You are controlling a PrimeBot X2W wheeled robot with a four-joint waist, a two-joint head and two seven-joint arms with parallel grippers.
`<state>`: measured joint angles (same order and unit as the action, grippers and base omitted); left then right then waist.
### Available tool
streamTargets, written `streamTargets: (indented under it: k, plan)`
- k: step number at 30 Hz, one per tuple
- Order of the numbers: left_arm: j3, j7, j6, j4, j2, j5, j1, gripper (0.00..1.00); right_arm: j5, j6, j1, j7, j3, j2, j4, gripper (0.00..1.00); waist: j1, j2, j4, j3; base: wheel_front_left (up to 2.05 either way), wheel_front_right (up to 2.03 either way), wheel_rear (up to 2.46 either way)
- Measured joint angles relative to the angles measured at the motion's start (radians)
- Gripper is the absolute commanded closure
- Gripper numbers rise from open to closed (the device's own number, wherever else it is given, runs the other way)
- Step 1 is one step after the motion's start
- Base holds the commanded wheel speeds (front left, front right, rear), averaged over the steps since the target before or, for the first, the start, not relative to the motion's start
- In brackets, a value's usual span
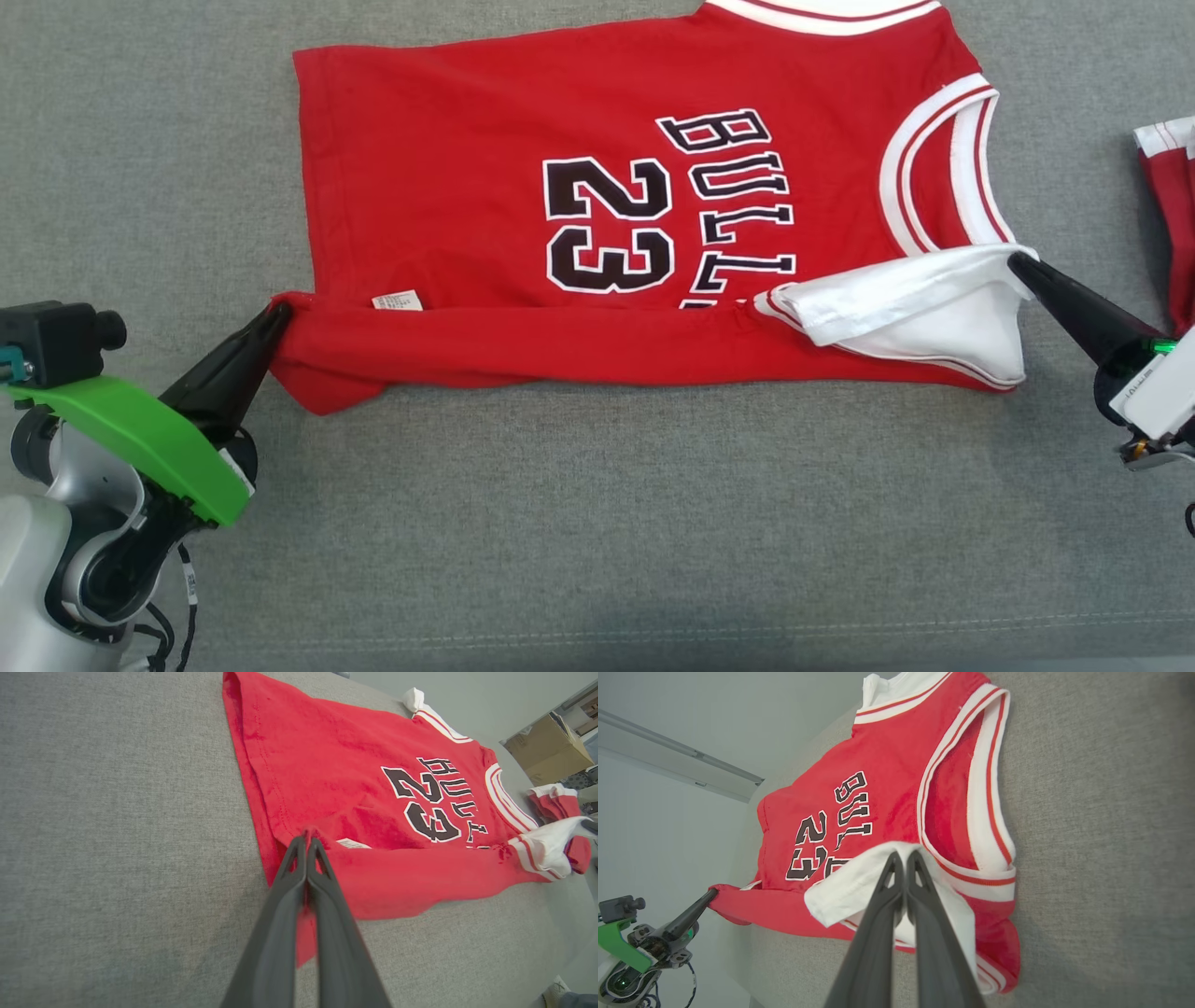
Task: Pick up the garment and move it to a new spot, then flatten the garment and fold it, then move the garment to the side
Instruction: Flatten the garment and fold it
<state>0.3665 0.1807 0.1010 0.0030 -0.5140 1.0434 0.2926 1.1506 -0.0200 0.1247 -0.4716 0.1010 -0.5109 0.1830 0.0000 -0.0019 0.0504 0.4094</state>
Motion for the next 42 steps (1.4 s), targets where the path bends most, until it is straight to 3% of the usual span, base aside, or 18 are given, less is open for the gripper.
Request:
streamTargets:
  k: [8, 9, 10, 11, 12, 13, 20, 25, 28, 34, 42]
  plan:
    - [0.029, 0.042, 0.0, 0.049, 0.003, -0.017, 0.08, 1.0, -0.064, 0.001, 0.108, 0.002, 0.022, 0.001, -0.054, 1.0, 0.0, 0.0, 0.0, 0.042, 0.0, 0.0, 0.0]
    - [0.028, 0.041, -0.006, 0.056, 0.004, -0.019, 0.088, 0.97, -0.074, 0.001, 0.122, 0.007, 0.029, 0.002, -0.061, 1.0, 0.0, 0.0, -0.001, 0.046, 0.0, 0.0, 0.0]
    - [0.027, 0.041, -0.012, 0.067, 0.004, -0.021, 0.095, 0.8, -0.092, 0.004, 0.136, 0.016, 0.037, 0.004, -0.07, 1.0, 0.0, 0.0, -0.002, 0.051, 0.0, 0.0, 0.0]
    - [0.028, 0.041, -0.014, 0.081, 0.007, -0.027, 0.102, 0.57, -0.109, 0.01, 0.15, 0.026, 0.04, 0.006, -0.079, 0.72, 0.0, 0.0, -0.003, 0.054, 0.0, 0.0, 0.0]
    - [0.028, 0.041, -0.014, 0.09, 0.009, -0.034, 0.106, 0.05, -0.119, 0.011, 0.16, 0.033, 0.044, 0.008, -0.087, 0.12, 0.0, 0.0, -0.004, 0.056, 0.0, 0.0, 0.0]
    - [0.028, 0.041, -0.014, 0.098, 0.015, -0.036, 0.109, 0.0, -0.126, 0.012, 0.168, 0.038, 0.048, 0.01, -0.095, 0.0, 0.0, 0.0, -0.005, 0.058, 0.0, 0.0, 0.0]
    - [0.038, 0.027, -0.022, 0.144, 0.032, -0.048, 0.111, 0.0, -0.178, 0.038, 0.195, 0.156, 0.036, 0.061, -0.124, 0.0, 0.0, 0.0, -0.012, 0.051, 0.0, 0.0, 0.0]
    - [0.011, -0.046, -0.034, 0.129, 0.033, -0.082, 0.079, 0.0, -0.228, 0.061, 0.162, 0.224, 0.032, 0.059, -0.115, 0.0, 0.0, 0.0, -0.015, 0.031, 0.0, 0.0, 0.0]
    - [0.006, -0.063, -0.035, 0.113, 0.045, -0.069, 0.044, 0.0, -0.257, 0.063, 0.118, 0.244, 0.034, 0.051, -0.114, 0.0, 0.0, 0.0, -0.017, 0.021, 0.0, 0.0, 0.0]
    - [0.02, -0.093, -0.05, 0.119, 0.142, -0.006, -0.052, 0.0, -0.3, 0.062, -0.025, 0.267, 0.068, 0.043, -0.136, 0.0, 0.0, 0.0, -0.019, -0.009, 0.0, 0.0, 0.0]
    - [0.026, -0.093, -0.065, 0.147, 0.151, 0.002, -0.077, 0.0, -0.307, 0.062, -0.05, 0.287, 0.095, 0.065, -0.157, 0.0, 0.0, 0.0, -0.024, -0.026, 0.0, 0.0, 0.0]
